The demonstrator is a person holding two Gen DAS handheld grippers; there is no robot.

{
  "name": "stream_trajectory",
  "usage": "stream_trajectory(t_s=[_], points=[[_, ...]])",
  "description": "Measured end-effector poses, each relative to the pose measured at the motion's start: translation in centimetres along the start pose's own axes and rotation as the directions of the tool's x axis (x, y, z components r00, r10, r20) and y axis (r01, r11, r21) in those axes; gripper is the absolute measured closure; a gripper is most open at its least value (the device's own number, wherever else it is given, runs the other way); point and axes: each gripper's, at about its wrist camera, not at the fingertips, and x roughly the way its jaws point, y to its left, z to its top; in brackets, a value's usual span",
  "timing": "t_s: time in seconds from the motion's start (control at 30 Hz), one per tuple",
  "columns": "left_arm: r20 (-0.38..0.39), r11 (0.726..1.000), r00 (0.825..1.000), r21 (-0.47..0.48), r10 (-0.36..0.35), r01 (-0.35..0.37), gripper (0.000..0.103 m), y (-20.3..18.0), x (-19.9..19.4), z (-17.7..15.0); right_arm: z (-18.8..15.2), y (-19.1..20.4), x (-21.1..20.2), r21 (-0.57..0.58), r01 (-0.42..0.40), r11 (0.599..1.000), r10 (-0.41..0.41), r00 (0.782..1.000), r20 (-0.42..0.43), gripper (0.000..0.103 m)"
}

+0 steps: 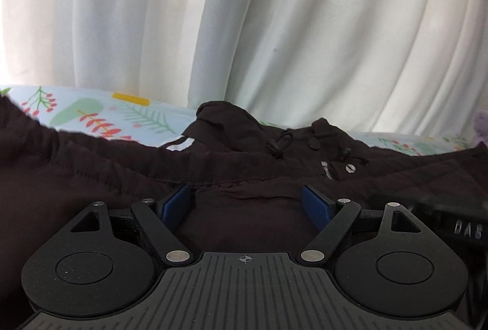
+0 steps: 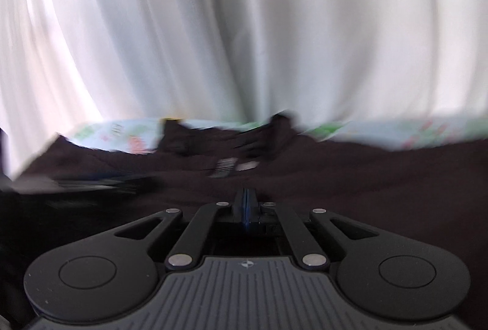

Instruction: Fold large clothes

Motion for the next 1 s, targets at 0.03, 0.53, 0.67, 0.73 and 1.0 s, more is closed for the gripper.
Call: stream_trajectory(t_s=[0.03,0.53,0.67,0.73,1.0], points=[[0.001,0.999,1.0,0.033,0.02,-0.02,0.017,0.3,-0.5,0.3,0.2,-1.5,-0.5,0.0,0.051,0.999,-0.051,0.999,0.001,0.103],[0.025,0.992,0.996,-0.097,0.086,-0.083,0.006,7.9,-0.6,0.0,-3.0,-16.6,-4.8,0.415,0.064,0.907,-0.102,0.992,0.068,0.103],[0.019,0.992,0.996,-0.09,0.085,-0.082,0.009,8.1,-2.5,0.5,-2.8,-16.4,-6.3,0.415,0.09,0.905,-0.13,0.989,0.068,0.103],[0.033,0.988,0.989,-0.045,0.147,-0.146,0.007,8.3,-4.3,0.4,-3.6,-16.6,-7.6,0.442,0.091,0.892,-0.143,0.986,0.085,0.103],[0.027,0.947,0.973,-0.24,0.229,-0.216,0.006,14.1,-5.6,-1.1,-3.9,-16.4,-7.0,0.438,0.161,0.884,-0.204,0.977,0.053,0.103]])
